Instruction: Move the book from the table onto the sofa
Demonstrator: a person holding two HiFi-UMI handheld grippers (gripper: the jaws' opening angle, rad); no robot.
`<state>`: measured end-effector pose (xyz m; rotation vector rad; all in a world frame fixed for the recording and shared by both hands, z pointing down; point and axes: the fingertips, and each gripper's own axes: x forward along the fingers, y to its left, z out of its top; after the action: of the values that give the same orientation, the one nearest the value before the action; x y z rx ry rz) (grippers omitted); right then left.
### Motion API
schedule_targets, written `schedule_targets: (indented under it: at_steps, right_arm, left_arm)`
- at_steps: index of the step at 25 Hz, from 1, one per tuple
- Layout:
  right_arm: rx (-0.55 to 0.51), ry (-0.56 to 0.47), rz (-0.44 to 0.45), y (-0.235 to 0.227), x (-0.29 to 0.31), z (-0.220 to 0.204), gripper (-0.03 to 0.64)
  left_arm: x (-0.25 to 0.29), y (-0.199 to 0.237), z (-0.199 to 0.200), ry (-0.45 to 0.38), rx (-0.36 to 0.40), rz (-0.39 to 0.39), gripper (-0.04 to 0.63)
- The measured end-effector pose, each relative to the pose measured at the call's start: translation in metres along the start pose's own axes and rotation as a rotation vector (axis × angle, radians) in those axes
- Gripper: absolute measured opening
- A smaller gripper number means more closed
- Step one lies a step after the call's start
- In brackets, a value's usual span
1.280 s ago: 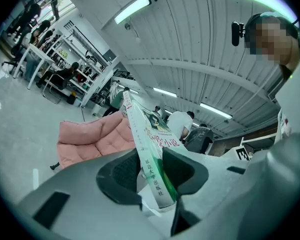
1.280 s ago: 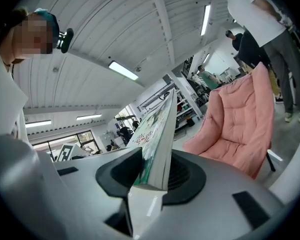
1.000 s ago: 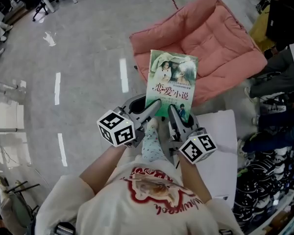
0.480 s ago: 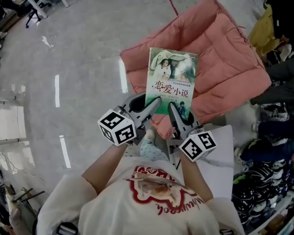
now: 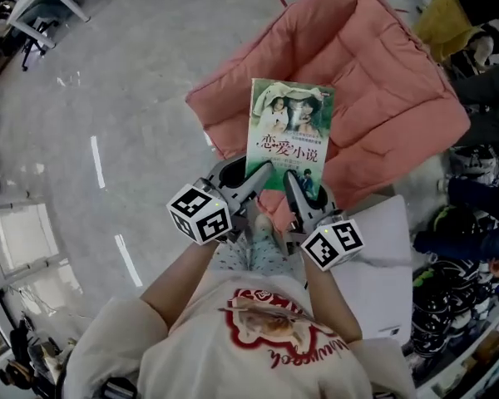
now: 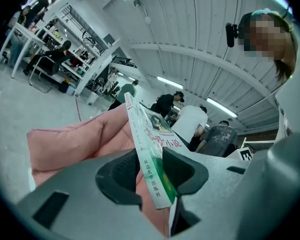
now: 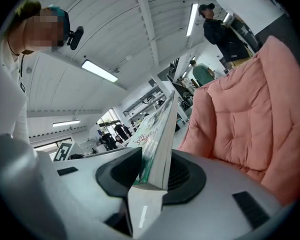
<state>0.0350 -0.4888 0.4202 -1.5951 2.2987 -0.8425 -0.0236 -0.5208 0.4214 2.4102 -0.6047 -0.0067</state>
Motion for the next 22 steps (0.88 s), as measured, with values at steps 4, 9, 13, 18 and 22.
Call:
schedule_targets:
  at_steps: [4,9,13,18,22]
  right_arm:
    - [0.059,-0.023,-0.07,-0.036,0.008,-0.021,0.109]
    - [0.117,-0.038,-0.154,-0.076,0.016,-0.053,0.11]
    - [0.165,-0.036,-0.205,-0.104,0.026,-0.086,0.11]
    - [0.22,-0.02,-0.266,-0.143,0.039,-0.129,0.11]
    - [0.252,0.008,-0.317,-0.163,0.057,-0.165,0.114]
  left_arm:
    - [0.028,0.024,-0.024,0.077,-0.001,-0.024,0.133]
    - [0.053,0.055,-0.059,0.166,-0.021,-0.056,0.133]
    - [0.067,0.085,-0.091,0.215,-0.048,-0.068,0.133]
    - [0.084,0.123,-0.133,0.272,-0.067,-0.062,0.133]
    - [0.088,0.159,-0.16,0.309,-0.09,-0.046,0.133]
